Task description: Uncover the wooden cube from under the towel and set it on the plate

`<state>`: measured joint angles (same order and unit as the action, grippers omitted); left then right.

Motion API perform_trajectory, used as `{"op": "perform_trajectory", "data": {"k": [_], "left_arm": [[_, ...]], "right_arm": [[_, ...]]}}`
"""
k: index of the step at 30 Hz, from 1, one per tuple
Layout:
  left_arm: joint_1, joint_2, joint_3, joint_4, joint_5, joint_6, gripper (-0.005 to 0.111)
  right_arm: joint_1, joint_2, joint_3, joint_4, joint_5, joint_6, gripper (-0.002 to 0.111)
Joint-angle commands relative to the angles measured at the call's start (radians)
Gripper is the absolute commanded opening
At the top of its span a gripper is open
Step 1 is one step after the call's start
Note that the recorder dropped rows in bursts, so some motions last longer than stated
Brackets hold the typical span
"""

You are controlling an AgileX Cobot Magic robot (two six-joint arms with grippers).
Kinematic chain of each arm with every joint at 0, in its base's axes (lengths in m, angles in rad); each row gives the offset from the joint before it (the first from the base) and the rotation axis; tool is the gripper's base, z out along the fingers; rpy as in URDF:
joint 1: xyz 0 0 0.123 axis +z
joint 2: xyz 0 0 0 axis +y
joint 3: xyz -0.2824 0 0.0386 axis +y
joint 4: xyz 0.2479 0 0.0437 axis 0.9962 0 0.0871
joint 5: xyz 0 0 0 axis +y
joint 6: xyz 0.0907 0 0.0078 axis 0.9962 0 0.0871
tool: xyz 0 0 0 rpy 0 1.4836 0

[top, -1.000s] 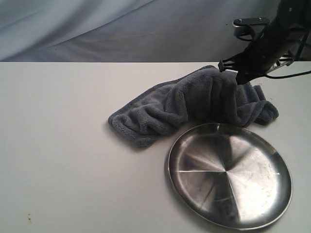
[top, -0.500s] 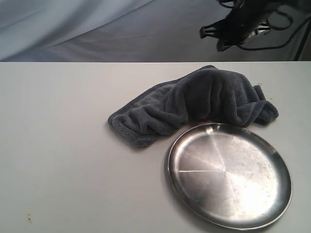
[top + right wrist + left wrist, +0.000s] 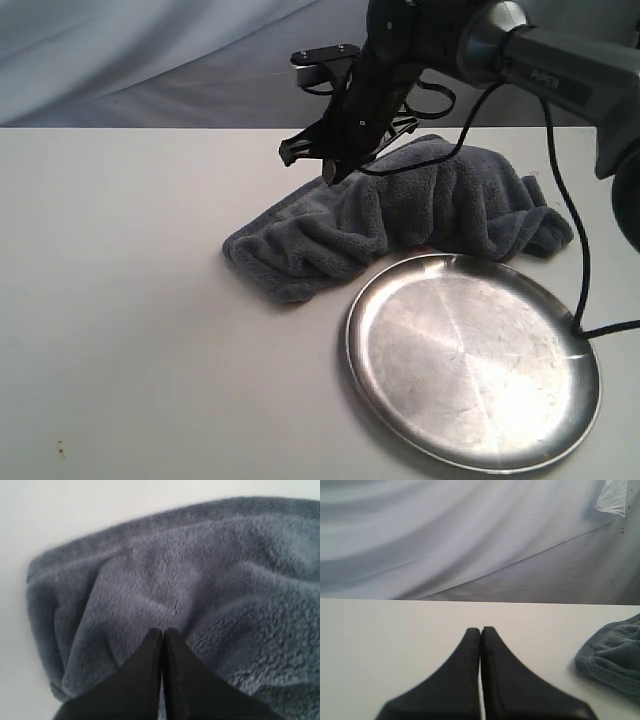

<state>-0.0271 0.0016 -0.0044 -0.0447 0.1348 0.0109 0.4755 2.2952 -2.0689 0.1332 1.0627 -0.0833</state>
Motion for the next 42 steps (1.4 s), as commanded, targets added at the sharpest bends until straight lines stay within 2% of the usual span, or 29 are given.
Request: {"op": "perform_trajectory", "data": {"k": [1,6,10,14,19,24,28,36,42], "left_arm": [[-0.001,-0.002,0.004,0.001,-0.002,-0.003,0.001],[-0.001,-0.002,0.004,0.001,-0.002,-0.001,0.001],[-0.001,-0.002,0.004,0.001,-0.002,-0.001,0.001],[-0.001,-0.002,0.004,0.001,-0.002,-0.001,0.001],[-0.001,-0.002,0.004,0.001,-0.002,-0.003,0.001],[-0.001,-0.002,0.004,0.001,-0.002,-0.003,0.001],[-0.001,-0.002,0.004,0.001,-0.002,-0.003,0.001],[-0.001,-0.002,0.004,0.001,-0.002,-0.001,0.001],[-0.001,-0.002,0.004,0.001,-0.002,-0.003,0.001]], "right_arm": [[0.003,-0.078,0.117,0.008,0.018,-0.024,0.000],[0.001,-0.212,0.381,-0.012,-0.073,-0.045,0.000],[-0.034,-0.320,0.607,-0.015,-0.220,-0.043,0.000],[-0.125,-0.402,0.778,-0.013,-0.317,-0.035,0.000],[-0.274,-0.464,0.827,0.004,-0.347,-0.032,0.000],[-0.402,-0.443,0.790,-0.014,-0.353,-0.020,0.000],[-0.455,-0.378,0.687,-0.014,-0.345,-0.020,0.000],[-0.435,-0.185,0.308,0.000,-0.159,-0.010,0.000],[-0.378,-0.081,0.099,-0.002,-0.114,0.013,0.000]]}}
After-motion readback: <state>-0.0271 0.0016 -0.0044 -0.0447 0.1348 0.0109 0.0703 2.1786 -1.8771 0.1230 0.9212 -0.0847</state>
